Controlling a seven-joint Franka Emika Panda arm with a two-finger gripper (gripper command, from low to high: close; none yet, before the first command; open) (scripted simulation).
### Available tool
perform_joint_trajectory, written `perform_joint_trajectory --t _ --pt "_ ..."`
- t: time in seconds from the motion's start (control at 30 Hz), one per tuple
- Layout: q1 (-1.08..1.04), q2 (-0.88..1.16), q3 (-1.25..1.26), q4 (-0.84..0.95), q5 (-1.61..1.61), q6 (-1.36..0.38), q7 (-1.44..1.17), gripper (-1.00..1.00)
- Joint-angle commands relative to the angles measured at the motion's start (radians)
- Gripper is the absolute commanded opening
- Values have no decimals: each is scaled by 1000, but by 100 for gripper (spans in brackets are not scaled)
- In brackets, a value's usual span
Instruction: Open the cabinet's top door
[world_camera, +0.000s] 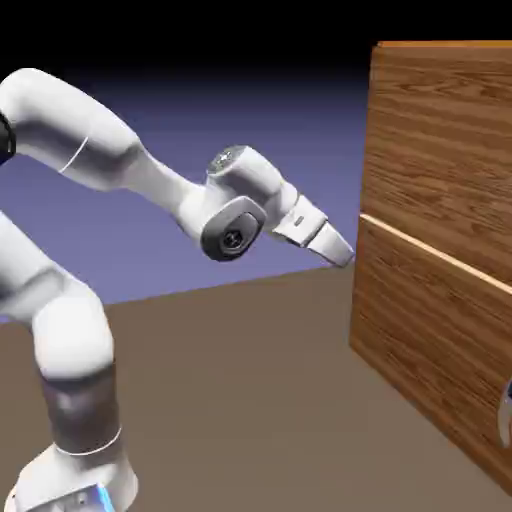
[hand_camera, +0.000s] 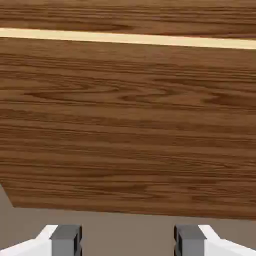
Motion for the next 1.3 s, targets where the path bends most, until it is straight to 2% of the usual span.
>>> perform_joint_trajectory --t 0.0,1.27 --pt "20 -6 -22 17 -44 4 30 0" --pt "768 -219 -843 678 -1696 149 1177 0"
